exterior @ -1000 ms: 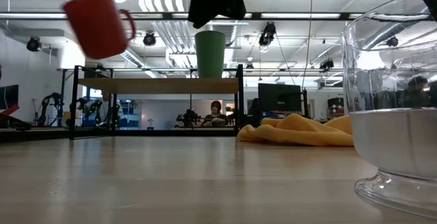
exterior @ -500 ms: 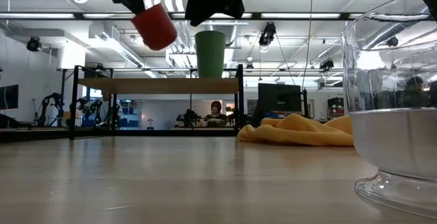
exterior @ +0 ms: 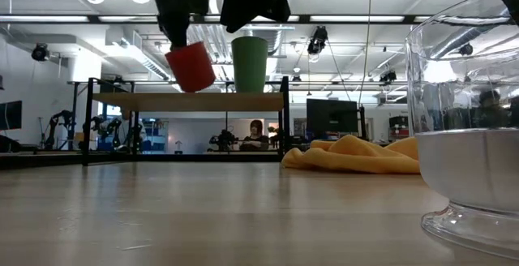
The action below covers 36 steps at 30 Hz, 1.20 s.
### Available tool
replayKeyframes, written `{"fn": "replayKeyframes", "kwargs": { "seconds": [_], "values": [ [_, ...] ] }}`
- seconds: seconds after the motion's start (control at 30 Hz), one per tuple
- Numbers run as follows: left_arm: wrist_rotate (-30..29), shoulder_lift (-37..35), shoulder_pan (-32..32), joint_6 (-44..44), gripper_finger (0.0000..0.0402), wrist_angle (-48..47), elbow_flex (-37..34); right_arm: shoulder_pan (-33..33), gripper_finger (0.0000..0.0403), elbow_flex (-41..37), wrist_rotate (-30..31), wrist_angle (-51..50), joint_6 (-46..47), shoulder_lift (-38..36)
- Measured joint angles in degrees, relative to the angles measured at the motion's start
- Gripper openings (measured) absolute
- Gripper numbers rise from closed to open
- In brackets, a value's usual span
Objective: Stack small to large cups/mugs on shelf
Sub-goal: Put the red mug on the shelf, then put the transparent mug on the shelf
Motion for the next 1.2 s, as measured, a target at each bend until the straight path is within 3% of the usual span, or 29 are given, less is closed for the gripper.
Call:
{"fn": "replayKeyframes", "kwargs": {
  "seconds": [0.13, 0.33, 0.63, 0.97, 1.2],
  "values": [
    [-4.44, 3.05, 0.78, 0.72, 0.0, -2.74, 3.46, 0.03, 0.0073, 0.0, -0.02, -0.02, 0.02, 0.0],
    [-4.14, 6.39, 2.84, 1.82, 0.0, -7.63, 8.23, -0.01, 0.0073, 0.0, -0.02, -0.06, -0.09, 0.0],
    [-3.9, 6.98, 4.09, 3.65, 0.0002, -7.8, 8.7, -0.09, 0.0073, 0.0, -0.02, -0.11, -0.33, 0.0],
    [-3.03, 6.98, 4.09, 4.97, 0.0059, -2.99, 8.59, -0.09, 0.0073, 0.0, -0.02, -0.12, -0.35, 0.0],
    [-3.05, 6.98, 4.09, 4.94, 0.0068, -1.64, 8.55, -0.09, 0.0073, 0.0, -0.02, -0.13, -0.35, 0.0]
  ]
}}
